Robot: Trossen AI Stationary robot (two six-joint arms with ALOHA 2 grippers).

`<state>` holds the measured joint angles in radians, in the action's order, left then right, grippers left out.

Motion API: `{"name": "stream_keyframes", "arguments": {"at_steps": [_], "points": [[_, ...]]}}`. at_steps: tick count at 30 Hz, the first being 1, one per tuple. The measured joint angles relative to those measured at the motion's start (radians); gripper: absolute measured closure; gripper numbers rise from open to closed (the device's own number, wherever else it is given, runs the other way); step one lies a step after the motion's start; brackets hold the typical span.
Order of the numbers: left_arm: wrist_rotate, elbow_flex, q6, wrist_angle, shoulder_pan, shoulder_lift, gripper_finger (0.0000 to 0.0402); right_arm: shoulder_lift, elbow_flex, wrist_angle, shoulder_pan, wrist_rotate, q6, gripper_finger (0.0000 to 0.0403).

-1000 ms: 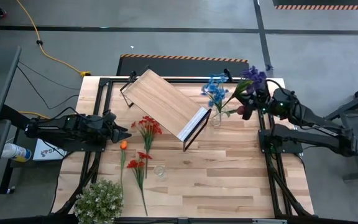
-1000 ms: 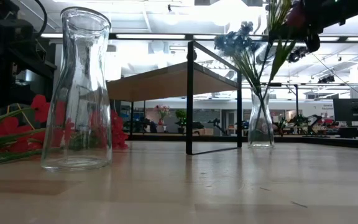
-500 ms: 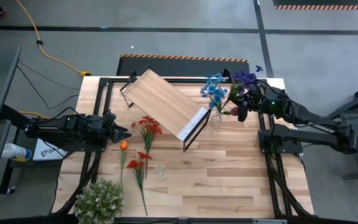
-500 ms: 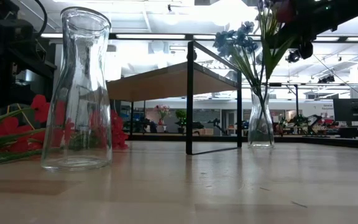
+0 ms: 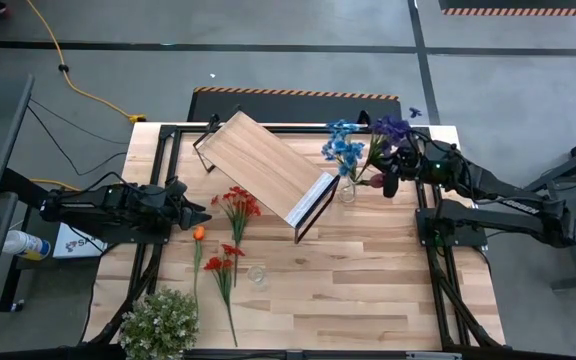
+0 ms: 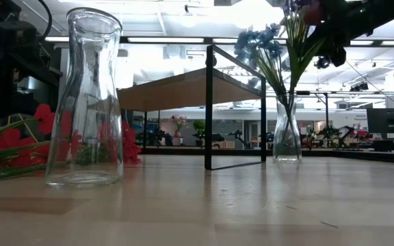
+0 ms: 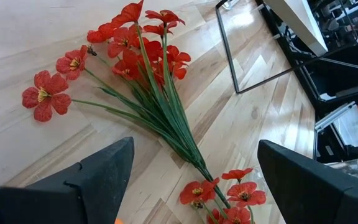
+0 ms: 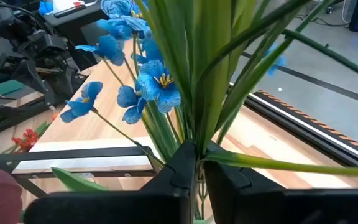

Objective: Pick and place flowers into a vace then onto a shelf
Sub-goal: Put the violet flowers into the top transparent vase

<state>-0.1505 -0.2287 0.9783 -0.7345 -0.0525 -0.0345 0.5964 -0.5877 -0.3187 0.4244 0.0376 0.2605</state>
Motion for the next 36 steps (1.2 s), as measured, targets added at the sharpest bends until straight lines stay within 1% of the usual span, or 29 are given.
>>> {"name": "stream_keyframes", "arguments": {"at_steps": [4,9,13,21,26,32,36], "points": [[0.0,0.0,0.0,0.0,0.0,0.0,0.0025,0.0,0.0,-0.004,0.0,-0.029,0.0,0.0379],[0.0,0.0,0.0,0.0,0.0,0.0,0.0025,0.0,0.0,-0.036,0.0,-0.033,0.009,0.0377],[0.0,0.0,0.0,0.0,0.0,0.0,0.0025,0.0,0.0,-0.043,0.0,-0.051,0.026,0.0363],[0.0,0.0,0.0,0.0,0.0,0.0,0.0025,0.0,0.0,-0.048,0.0,-0.084,0.027,0.032],[0.0,0.0,0.0,0.0,0.0,0.0,0.0025,0.0,0.0,-0.064,0.0,-0.116,0.028,0.0301],[0.0,0.0,0.0,0.0,0.0,0.0,0.0025,0.0,0.0,-0.07,0.0,-0.171,0.027,0.0293],[0.0,0.0,0.0,0.0,0.0,0.0,0.0025,-0.001,0.0,-0.109,0.001,-0.188,0.027,0.0292]]}}
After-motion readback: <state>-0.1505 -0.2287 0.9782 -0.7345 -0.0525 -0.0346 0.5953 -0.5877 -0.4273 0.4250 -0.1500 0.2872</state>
